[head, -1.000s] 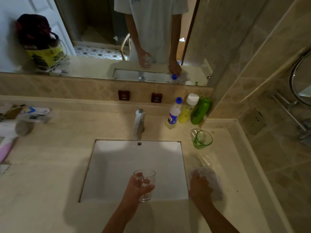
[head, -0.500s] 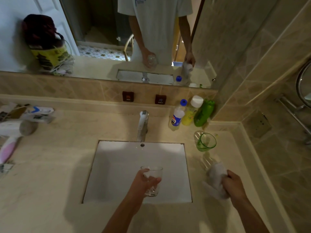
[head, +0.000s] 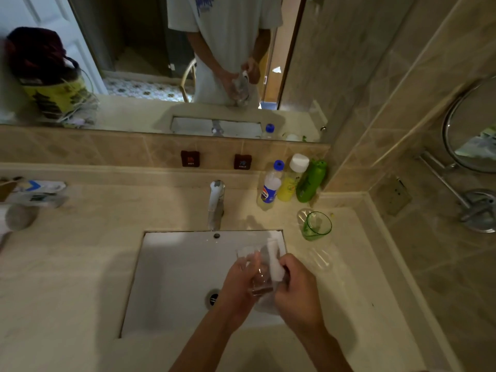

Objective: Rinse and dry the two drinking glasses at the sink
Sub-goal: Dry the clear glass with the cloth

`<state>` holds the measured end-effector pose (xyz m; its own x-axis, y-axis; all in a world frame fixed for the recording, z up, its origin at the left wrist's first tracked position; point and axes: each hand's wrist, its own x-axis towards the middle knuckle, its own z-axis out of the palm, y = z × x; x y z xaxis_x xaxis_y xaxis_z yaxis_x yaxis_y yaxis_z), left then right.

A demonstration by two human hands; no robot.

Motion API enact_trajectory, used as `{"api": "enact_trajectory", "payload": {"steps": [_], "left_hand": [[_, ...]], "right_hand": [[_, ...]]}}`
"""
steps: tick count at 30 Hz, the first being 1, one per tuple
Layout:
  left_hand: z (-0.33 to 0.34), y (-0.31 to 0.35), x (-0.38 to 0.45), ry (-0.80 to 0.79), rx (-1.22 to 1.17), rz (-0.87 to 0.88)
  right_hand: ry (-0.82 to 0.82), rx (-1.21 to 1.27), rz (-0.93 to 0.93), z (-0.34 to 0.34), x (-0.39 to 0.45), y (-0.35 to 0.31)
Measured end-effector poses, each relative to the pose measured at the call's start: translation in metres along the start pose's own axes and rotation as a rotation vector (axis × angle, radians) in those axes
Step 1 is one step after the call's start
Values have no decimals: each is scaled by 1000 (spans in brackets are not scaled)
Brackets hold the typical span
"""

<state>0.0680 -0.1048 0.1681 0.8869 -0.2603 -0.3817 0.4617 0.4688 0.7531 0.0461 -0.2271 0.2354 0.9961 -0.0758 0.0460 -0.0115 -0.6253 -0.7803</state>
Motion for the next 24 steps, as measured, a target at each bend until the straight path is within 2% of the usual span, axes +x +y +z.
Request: {"api": "enact_trajectory", "payload": {"steps": [4,8,15,19,24], "left_hand": [[-5,10,-8,68,17,51],[-6,11,-17,128,-95,-15],[17,16,-29,106,-95,30],[18,14,-29,66,-117,63],[9,15,-31,-35,-113,11]], "right_hand": [[-90,114,-115,7,-11,2],[-102,369,-69,12,-15,9],[-32,202,-64,42,-19,-1],[-52,334,103,40,6,2],[-264,587,213,21,30,-5]]}}
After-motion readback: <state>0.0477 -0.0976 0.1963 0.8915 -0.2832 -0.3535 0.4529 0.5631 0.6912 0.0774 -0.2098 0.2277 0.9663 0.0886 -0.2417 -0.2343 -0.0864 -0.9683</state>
